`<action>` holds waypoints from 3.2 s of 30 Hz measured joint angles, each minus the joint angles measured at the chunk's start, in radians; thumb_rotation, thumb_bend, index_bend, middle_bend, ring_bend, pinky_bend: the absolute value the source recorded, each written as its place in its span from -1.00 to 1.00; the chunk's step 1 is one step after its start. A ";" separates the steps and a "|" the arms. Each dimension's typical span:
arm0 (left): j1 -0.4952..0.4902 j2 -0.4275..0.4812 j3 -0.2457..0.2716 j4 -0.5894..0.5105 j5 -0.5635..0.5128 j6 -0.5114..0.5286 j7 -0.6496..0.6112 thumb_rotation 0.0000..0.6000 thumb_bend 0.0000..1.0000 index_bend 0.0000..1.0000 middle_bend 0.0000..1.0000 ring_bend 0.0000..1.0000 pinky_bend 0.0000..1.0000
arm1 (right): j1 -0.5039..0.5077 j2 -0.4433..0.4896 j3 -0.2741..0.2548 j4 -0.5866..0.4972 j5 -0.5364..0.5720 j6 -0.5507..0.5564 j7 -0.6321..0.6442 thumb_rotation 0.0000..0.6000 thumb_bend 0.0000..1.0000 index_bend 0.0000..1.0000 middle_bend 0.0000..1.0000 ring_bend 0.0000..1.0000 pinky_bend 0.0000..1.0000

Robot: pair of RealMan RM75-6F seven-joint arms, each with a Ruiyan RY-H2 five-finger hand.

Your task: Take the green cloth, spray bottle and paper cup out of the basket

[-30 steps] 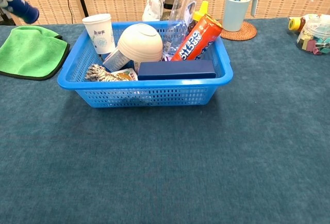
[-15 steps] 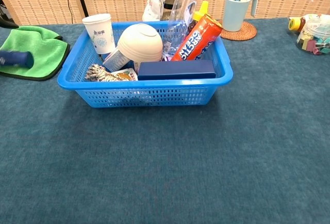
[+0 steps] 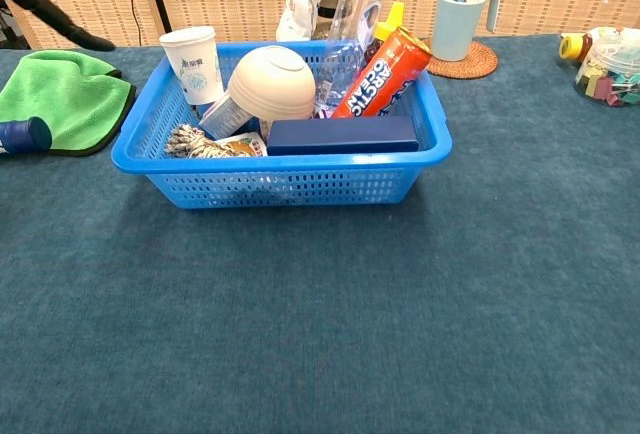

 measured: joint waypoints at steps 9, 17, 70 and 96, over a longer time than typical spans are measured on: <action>-0.086 -0.059 -0.045 -0.004 -0.149 -0.083 0.207 1.00 -0.80 -0.25 -1.00 -1.00 -1.00 | 0.001 0.004 0.006 0.010 0.013 -0.005 0.016 1.00 -1.00 -1.00 -1.00 -1.00 -1.00; -0.133 -0.107 -0.069 0.008 -0.264 -0.104 0.339 1.00 -0.75 -0.19 -1.00 -1.00 -1.00 | 0.006 0.003 0.010 0.022 0.028 -0.021 0.026 1.00 -1.00 -1.00 -1.00 -1.00 -1.00; -0.057 0.032 -0.066 -0.007 -0.327 -0.114 0.264 1.00 -0.95 -0.89 -1.00 -1.00 -1.00 | 0.016 0.000 0.001 0.012 0.019 -0.039 0.031 1.00 -1.00 -1.00 -1.00 -1.00 -1.00; 0.382 0.367 0.102 -0.425 -0.127 0.281 0.129 1.00 -1.00 -1.00 -1.00 -1.00 -1.00 | 0.006 0.007 0.016 0.030 0.031 0.000 0.000 1.00 -1.00 -1.00 -1.00 -1.00 -1.00</action>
